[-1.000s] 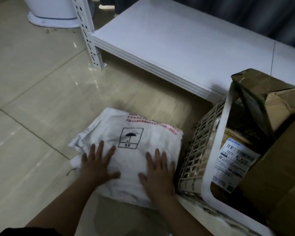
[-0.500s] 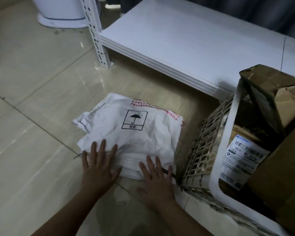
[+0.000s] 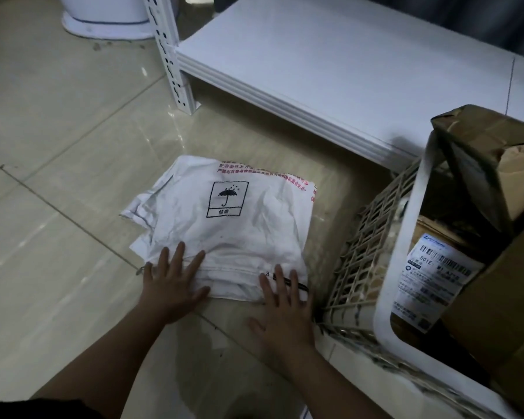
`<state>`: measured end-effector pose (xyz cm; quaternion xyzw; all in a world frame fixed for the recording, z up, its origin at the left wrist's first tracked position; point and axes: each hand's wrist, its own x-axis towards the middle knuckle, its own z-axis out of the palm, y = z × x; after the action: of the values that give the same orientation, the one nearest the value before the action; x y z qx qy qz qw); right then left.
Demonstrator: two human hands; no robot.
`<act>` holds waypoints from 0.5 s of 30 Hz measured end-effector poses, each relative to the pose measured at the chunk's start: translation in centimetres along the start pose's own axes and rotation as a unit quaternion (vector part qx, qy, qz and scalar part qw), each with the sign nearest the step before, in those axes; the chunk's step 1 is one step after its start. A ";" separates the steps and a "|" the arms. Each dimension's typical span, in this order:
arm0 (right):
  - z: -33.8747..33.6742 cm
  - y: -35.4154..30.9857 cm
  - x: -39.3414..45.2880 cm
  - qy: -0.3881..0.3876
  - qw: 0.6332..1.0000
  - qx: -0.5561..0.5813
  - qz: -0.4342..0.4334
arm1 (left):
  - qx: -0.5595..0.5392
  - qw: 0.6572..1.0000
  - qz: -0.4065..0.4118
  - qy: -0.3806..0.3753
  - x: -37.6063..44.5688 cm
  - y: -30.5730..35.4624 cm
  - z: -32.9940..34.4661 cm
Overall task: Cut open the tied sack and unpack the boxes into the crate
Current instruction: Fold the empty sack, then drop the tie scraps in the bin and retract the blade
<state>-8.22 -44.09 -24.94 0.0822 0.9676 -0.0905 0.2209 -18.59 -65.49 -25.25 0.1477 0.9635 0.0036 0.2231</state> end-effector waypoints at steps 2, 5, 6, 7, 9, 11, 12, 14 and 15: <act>-0.3 0.4 0.9 -0.023 1.000 0.009 0.002 | 0.008 1.000 0.017 -0.006 -0.7 -0.4 0.3; -0.7 0.8 2.4 -0.067 0.996 -0.044 -0.044 | 0.044 0.998 0.041 -0.023 -2.3 -1.6 1.1; -0.7 1.1 2.6 -0.080 0.994 -0.046 -0.055 | 0.053 0.997 0.042 -0.030 -2.5 -2.1 1.2; -1.1 1.1 2.7 -0.093 0.993 -0.048 -0.056 | 0.063 0.997 0.045 -0.030 -2.5 -2.5 1.1; -2.0 0.6 2.9 -0.106 0.991 -0.058 -0.055 | 0.080 0.994 0.042 -0.055 -1.9 -3.4 0.7; -2.4 0.2 3.2 -0.117 0.990 -0.053 -0.056 | 0.084 0.992 0.041 -0.082 -1.0 -3.8 0.4; -2.6 0.2 3.4 -0.124 0.989 -0.052 -0.057 | 0.084 0.991 0.039 -0.093 -0.9 -3.7 0.0; -2.9 0.4 3.9 -0.144 0.986 -0.055 -0.064 | 0.099 0.991 0.024 -0.088 -0.4 -3.1 -0.6; -3.2 0.5 4.1 -0.156 0.984 -0.055 -0.068 | 0.108 0.990 0.016 -0.092 -0.1 -3.0 -0.9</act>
<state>-13.04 -42.42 -23.95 -0.0111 0.9282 -0.0641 0.3663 -19.74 -68.36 -24.58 0.1865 0.9310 -0.1107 0.2937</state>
